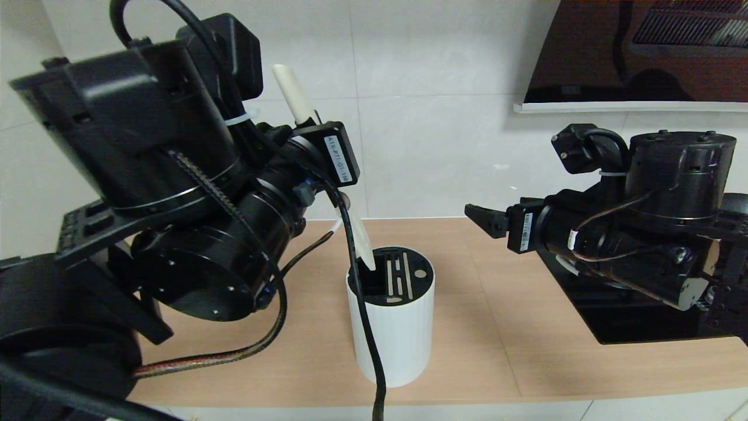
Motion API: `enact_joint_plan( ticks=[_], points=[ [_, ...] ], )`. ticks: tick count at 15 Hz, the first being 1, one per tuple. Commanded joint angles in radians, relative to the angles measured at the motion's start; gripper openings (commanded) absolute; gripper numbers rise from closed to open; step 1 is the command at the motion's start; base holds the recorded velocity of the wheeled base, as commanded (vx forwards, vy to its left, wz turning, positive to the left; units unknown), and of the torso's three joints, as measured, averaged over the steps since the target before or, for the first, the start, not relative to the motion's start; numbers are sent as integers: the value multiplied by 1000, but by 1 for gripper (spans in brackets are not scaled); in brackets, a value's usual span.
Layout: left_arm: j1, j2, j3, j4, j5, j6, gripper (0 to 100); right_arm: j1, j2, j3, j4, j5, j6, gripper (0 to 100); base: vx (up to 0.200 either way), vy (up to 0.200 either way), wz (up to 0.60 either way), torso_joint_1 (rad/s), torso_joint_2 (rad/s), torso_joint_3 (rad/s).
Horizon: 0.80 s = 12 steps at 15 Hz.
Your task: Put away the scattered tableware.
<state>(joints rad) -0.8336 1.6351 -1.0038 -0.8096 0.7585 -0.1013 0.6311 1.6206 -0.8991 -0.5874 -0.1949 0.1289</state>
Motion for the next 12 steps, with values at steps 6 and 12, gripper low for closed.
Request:
enact_joint_plan(
  ticks=[6, 12],
  points=[
    [-4, 92, 42, -74, 12, 20, 0, 1, 5, 3, 0, 0, 0, 100, 0, 0, 0, 0, 0, 0],
    [4, 138, 56, -109, 10, 20, 0, 1, 2, 6, 0, 0, 0, 100, 0, 0, 0, 0, 0, 0]
  ],
)
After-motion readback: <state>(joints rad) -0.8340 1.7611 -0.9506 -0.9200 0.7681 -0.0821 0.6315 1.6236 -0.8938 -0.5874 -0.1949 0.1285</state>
